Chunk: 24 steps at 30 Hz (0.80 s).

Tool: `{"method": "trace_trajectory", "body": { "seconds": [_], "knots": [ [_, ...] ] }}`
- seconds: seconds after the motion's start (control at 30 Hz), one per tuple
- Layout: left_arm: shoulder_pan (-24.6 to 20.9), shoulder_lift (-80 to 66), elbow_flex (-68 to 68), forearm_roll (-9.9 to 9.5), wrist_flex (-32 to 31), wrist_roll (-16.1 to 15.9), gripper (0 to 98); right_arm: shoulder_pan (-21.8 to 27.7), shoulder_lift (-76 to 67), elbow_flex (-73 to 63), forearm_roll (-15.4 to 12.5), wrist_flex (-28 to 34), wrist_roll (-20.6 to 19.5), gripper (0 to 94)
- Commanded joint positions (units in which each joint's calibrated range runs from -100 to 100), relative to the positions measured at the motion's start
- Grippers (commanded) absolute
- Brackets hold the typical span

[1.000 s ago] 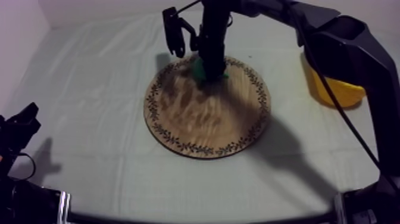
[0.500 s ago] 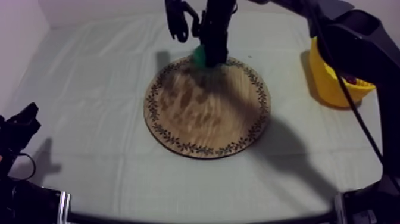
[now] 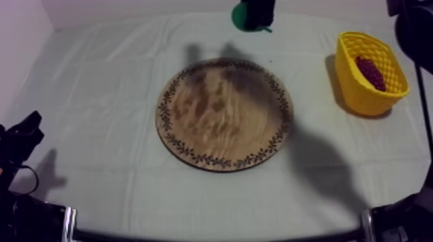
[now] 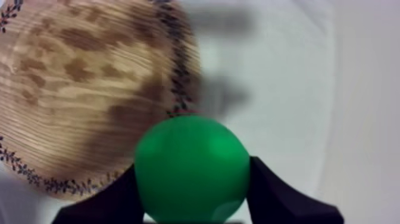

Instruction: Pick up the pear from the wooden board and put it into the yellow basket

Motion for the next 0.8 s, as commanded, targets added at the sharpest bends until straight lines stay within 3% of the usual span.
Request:
{"method": "trace_trajectory", "body": {
  "seconds": [0.0, 0.3, 0.77],
  "knots": [
    [0.00, 0.00, 0.00, -0.01, -0.01, 0.00, 0.1, 1.20, -2.26, 0.13, -0.06, -0.22, -1.39, 31.2],
    [0.00, 0.00, 0.00, -0.01, -0.01, 0.00, 0.1, 7.26, -10.57, 4.50, 0.54, -0.82, -6.65, 29.5],
    [0.00, 0.00, 0.00, -0.01, -0.01, 0.00, 0.1, 18.59, -20.70, 17.15, 3.42, -8.34, -15.87, 30.1]
  ]
}}
